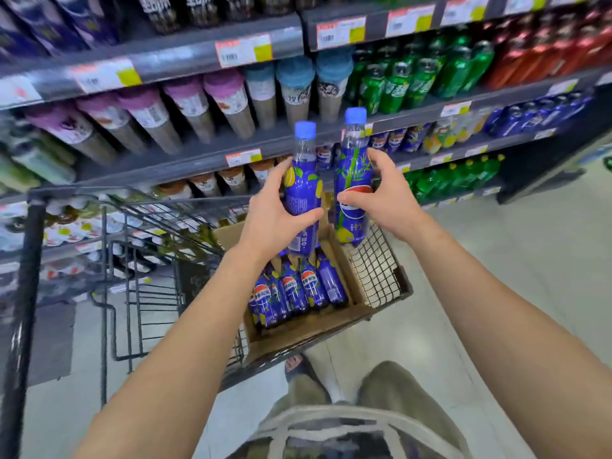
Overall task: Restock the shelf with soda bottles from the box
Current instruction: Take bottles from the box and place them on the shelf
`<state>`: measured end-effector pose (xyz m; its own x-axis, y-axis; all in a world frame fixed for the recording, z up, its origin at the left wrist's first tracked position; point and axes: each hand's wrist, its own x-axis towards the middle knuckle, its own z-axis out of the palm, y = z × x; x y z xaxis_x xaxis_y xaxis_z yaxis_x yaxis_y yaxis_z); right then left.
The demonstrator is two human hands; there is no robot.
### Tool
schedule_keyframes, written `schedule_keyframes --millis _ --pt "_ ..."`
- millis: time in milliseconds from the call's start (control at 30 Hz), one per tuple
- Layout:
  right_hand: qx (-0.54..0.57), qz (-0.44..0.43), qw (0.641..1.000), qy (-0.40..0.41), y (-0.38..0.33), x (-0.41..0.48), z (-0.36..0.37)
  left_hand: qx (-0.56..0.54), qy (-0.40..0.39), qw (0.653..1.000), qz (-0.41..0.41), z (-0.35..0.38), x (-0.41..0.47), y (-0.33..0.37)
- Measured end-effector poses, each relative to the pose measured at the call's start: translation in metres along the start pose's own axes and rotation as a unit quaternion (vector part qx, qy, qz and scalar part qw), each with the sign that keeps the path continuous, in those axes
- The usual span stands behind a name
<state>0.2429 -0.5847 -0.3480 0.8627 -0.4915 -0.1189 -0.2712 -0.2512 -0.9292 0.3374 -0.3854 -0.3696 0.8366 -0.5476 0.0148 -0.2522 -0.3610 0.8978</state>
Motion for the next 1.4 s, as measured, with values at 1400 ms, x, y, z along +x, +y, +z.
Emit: schedule_keyframes --millis 1400 --pt "-0.021 -0.167 0.985 0.051 -0.002 0.141 -0.560 -0.005 0.054 0.990 0.134 0.378 0.197 0.369"
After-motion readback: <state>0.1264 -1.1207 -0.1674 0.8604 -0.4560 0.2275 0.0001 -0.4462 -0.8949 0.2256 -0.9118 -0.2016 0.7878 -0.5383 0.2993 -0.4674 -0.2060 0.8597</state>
